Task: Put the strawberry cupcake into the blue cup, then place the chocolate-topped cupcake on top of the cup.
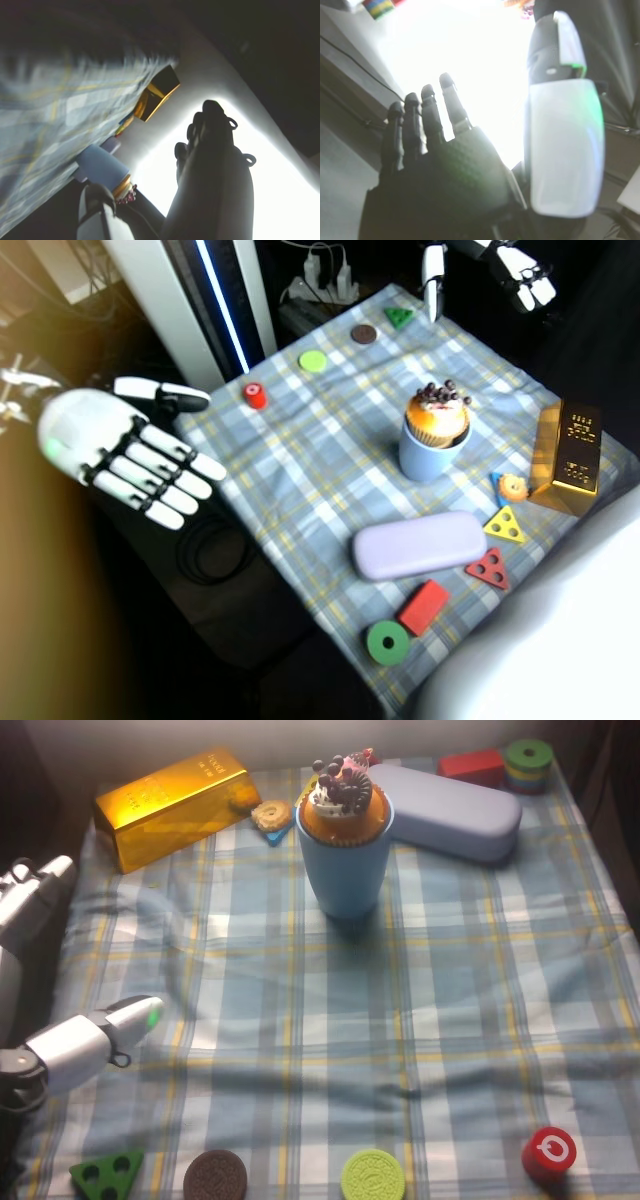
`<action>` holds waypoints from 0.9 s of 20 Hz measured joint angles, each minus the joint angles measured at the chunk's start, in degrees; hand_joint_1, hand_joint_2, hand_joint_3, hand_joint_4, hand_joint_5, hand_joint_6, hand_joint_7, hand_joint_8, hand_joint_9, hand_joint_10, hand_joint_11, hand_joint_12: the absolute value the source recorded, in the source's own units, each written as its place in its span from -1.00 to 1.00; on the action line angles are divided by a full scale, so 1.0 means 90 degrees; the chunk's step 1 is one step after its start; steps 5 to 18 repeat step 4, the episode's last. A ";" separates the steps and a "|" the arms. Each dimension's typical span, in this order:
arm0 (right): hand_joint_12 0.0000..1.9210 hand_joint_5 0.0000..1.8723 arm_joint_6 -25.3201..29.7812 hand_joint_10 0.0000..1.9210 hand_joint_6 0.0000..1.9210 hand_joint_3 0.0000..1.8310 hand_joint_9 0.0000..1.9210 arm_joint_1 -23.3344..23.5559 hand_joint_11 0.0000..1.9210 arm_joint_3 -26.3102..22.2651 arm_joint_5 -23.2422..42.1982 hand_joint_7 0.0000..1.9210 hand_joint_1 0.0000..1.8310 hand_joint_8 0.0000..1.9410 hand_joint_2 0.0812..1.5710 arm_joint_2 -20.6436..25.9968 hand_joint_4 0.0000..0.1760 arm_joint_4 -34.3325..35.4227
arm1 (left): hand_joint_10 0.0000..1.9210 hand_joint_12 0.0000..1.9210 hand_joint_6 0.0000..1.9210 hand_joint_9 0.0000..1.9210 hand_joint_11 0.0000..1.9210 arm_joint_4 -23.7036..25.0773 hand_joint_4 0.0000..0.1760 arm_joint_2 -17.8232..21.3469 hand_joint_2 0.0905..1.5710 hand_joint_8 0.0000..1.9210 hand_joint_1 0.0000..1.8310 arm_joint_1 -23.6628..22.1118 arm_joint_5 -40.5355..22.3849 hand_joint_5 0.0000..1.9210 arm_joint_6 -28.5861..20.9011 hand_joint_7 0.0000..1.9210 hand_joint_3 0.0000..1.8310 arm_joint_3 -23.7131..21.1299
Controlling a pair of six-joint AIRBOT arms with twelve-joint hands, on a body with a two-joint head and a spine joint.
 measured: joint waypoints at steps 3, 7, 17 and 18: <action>-1.00 -0.99 -0.0158 -1.00 -1.00 -1.00 -1.00 0.0228 -1.00 0.0002 0.0185 -1.00 -1.00 -1.00 0.23 -0.0197 -0.27 0.0007 | -1.00 -0.80 -1.00 -0.88 -0.98 -0.0010 0.55 -0.0158 0.13 -1.00 -0.16 0.0000 0.0029 -0.73 0.0002 -0.83 -0.98 0.0107; -1.00 -1.00 -0.0073 -1.00 -1.00 -0.99 -1.00 0.0243 -1.00 0.0046 0.0177 -1.00 -1.00 -1.00 0.34 -0.0197 -0.18 -0.0083 | -1.00 -0.79 -1.00 -0.88 -0.99 -0.0061 0.31 -0.0160 0.12 -1.00 -0.11 0.0000 0.0022 -0.72 0.0029 -0.83 -0.99 0.0107; -1.00 -1.00 -0.0073 -1.00 -1.00 -0.99 -1.00 0.0243 -1.00 0.0046 0.0177 -1.00 -1.00 -1.00 0.34 -0.0197 -0.18 -0.0083 | -1.00 -0.79 -1.00 -0.88 -0.99 -0.0061 0.31 -0.0160 0.12 -1.00 -0.11 0.0000 0.0022 -0.72 0.0029 -0.83 -0.99 0.0107; -1.00 -1.00 -0.0073 -1.00 -1.00 -0.99 -1.00 0.0243 -1.00 0.0046 0.0177 -1.00 -1.00 -1.00 0.34 -0.0197 -0.18 -0.0083 | -1.00 -0.79 -1.00 -0.88 -0.99 -0.0061 0.31 -0.0160 0.12 -1.00 -0.11 0.0000 0.0022 -0.72 0.0029 -0.83 -0.99 0.0107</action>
